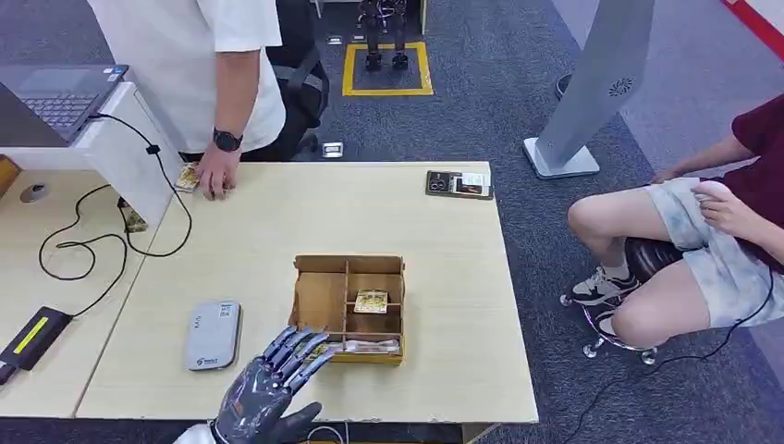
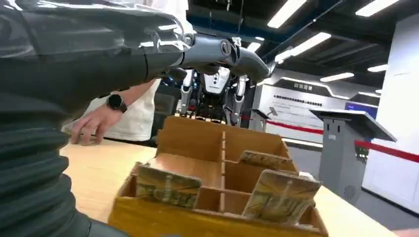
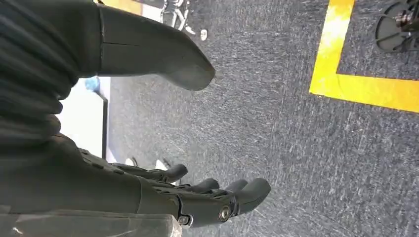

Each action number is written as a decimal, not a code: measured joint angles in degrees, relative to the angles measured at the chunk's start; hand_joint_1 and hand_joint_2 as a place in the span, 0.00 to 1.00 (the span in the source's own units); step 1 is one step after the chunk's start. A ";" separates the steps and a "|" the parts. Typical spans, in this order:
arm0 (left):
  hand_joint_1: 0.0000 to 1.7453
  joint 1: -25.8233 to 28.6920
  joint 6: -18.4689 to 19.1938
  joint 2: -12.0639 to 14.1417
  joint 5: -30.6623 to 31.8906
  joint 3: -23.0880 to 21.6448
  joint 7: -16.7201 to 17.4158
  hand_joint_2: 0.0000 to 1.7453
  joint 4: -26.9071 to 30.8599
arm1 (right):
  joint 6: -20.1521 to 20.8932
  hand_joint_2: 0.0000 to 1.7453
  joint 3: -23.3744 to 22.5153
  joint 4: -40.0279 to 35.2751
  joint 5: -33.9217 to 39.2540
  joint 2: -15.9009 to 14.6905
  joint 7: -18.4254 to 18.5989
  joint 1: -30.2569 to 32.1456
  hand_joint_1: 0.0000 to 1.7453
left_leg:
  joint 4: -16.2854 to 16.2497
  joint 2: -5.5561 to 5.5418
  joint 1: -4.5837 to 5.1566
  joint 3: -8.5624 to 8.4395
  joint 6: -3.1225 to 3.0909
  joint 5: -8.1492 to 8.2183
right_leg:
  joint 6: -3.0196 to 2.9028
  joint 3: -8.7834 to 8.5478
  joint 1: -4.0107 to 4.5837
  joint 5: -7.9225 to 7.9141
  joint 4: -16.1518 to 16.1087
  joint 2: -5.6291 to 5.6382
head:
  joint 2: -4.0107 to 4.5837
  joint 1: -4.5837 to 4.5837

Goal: Pass the card to the sensor for recognition and then transmit it.

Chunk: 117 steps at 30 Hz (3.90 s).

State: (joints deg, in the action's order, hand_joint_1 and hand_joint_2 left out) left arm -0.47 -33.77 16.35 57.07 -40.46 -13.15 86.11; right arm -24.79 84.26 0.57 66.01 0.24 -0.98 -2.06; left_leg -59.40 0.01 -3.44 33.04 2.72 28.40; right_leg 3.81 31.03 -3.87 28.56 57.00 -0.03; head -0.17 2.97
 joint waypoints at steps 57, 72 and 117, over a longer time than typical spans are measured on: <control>0.00 -8.62 15.80 -7.97 20.35 -2.69 28.67 1.00 -10.10 | -0.33 1.00 0.00 -0.02 -0.06 0.02 1.57 -0.21 0.00 | 0.00 0.02 0.00 0.02 0.00 0.00 | -0.03 0.03 0.00 -0.02 0.01 0.02 | 0.00 0.00; 0.00 -3.35 1.81 -11.32 21.00 -0.70 27.49 1.00 -5.44 | -1.35 1.00 -0.13 -0.02 0.44 0.52 1.60 0.15 0.00 | 0.01 0.01 0.00 0.03 0.00 0.00 | -0.02 0.03 0.00 -0.02 0.01 0.01 | 0.00 -0.02; 0.00 -2.04 6.28 -11.45 24.76 4.00 29.40 1.00 -4.57 | -1.64 1.00 -0.15 -0.02 0.07 0.63 1.44 0.16 0.00 | 0.01 0.01 0.00 0.03 0.00 0.00 | -0.02 0.03 0.00 -0.02 0.01 0.01 | 0.00 0.00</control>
State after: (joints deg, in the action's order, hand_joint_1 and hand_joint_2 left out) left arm -2.51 -27.49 4.90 81.83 -36.46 16.24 81.55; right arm -26.43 84.11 0.55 66.07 0.87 0.46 -1.90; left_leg -59.39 0.02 -3.43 33.08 2.72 28.40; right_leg 3.79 31.06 -3.87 28.54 57.00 -0.02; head -0.17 2.97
